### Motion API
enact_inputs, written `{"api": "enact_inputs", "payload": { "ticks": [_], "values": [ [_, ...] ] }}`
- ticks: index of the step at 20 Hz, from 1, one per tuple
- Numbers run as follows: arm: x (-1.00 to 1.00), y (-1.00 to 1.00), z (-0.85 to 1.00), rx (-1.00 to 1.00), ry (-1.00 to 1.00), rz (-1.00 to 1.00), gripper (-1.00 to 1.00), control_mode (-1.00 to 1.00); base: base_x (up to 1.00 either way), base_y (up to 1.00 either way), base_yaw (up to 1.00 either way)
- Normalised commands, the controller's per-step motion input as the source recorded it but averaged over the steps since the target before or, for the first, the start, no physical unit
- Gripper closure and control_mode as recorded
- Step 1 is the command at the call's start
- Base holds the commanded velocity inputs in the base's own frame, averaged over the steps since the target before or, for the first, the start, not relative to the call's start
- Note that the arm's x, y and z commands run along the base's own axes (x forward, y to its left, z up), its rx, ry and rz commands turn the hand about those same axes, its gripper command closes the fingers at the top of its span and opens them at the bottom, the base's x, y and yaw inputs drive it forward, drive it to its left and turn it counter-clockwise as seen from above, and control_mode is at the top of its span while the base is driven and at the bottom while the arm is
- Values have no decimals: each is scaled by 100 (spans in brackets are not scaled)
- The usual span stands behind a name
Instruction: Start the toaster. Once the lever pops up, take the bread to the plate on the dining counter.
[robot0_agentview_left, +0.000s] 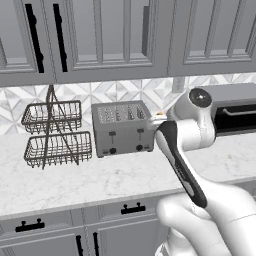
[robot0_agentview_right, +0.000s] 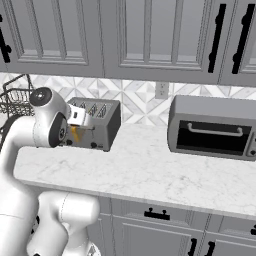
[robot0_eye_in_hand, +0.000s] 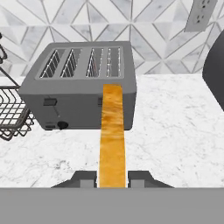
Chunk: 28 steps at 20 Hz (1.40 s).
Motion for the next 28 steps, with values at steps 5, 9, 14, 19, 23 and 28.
{"api": "enact_inputs", "payload": {
  "ticks": [5, 9, 14, 19, 23, 28],
  "values": [
    [-3, -9, 0, 0, 0, 0, 100, -100, 0, 0, 0],
    [0, -22, -2, 0, 0, -2, 100, -100, 0, 0, 0],
    [0, 0, 0, 0, 0, 0, 100, -100, 0, 0, 0],
    [0, 0, 0, 0, 0, 0, 100, -100, 0, 0, 0],
    [0, -1, 0, 0, 0, 0, 100, -100, 0, 0, 0],
    [0, 0, 0, 0, 0, 0, 100, 100, -35, -12, -30]
  ]
}}
